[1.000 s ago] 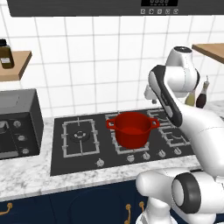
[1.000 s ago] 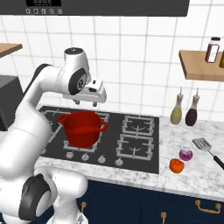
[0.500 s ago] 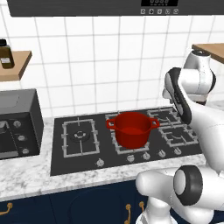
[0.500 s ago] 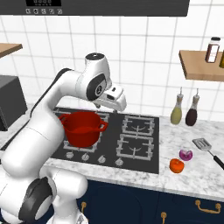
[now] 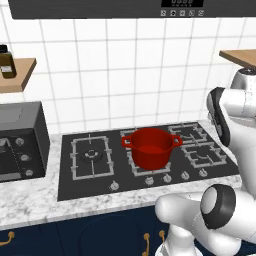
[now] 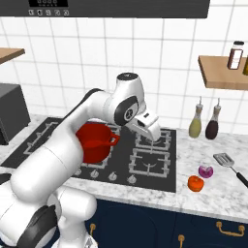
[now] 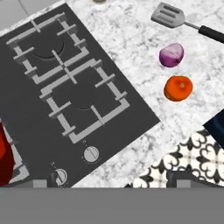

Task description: Put the squash and onion in the pot. Retrieve the spatula and lightly stir the vegetables in the pot.

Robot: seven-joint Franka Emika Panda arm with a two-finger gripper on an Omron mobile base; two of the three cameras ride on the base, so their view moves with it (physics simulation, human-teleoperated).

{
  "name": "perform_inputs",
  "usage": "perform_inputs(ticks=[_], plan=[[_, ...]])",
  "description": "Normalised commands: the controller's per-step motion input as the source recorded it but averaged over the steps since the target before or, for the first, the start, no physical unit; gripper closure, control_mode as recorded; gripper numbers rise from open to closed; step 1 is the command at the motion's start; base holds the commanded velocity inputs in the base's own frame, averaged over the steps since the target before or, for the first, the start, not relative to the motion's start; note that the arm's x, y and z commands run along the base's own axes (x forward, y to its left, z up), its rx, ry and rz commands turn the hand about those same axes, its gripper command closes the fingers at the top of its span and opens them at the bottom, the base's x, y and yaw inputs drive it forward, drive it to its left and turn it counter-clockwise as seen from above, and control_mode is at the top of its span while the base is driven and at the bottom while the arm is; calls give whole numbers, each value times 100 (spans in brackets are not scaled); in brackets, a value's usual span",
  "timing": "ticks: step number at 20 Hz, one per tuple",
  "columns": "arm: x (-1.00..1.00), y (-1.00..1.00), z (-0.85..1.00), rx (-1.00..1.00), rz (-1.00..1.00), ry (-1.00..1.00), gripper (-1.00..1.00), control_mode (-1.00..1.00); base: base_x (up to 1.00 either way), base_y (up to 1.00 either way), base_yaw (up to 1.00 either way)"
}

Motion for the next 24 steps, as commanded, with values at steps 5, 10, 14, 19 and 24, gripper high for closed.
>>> perform_inputs(ticks=[5, 10, 14, 19, 24], plan=[[-13, -1, -31, -7, -8, 0, -100, -100, 0, 0, 0], [1, -22, -22, 0, -1, 2, -100, -100, 0, 0, 0], [-9, -76, -48, 9, 0, 5, -100, -100, 0, 0, 0], [0, -30, -32, 0, 0, 7, -100, -100, 0, 0, 0], [1, -50, -22, 4, 0, 5, -100, -100, 0, 0, 0]])
